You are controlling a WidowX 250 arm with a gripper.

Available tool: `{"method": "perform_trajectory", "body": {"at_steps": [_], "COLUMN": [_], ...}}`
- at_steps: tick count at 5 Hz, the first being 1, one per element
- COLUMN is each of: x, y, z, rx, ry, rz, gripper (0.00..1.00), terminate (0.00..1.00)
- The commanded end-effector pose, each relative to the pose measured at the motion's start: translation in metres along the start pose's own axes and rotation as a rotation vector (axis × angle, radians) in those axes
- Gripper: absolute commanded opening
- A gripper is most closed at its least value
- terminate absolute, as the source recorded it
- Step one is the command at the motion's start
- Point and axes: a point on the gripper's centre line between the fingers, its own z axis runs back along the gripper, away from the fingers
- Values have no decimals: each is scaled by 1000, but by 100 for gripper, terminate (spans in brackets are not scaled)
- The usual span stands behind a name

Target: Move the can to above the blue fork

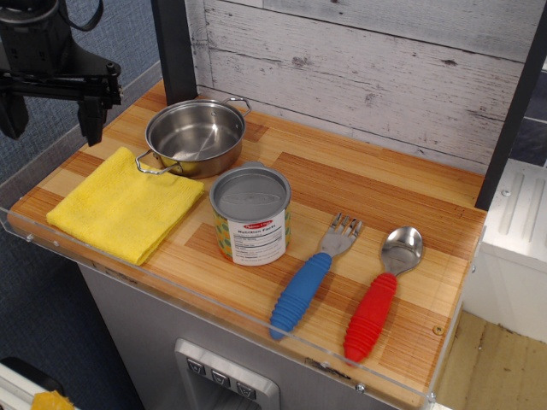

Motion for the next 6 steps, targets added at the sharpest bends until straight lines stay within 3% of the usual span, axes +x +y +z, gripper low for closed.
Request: {"method": "perform_trajectory", "body": {"at_steps": [1,2,3,5,6], "x": [0,-11,-20,-44,-50], "y": [0,-6,-25,-65,-76], "z": [0,-2,-3,-21,-27], "rx": [0,-25,-101,-228,-208], "ry": [0,-13,-9,58,70], "rz": [0,-191,-435,-781,-846], "gripper": [100,100,100,100,100], "terminate": [0,0,0,0,0]}}
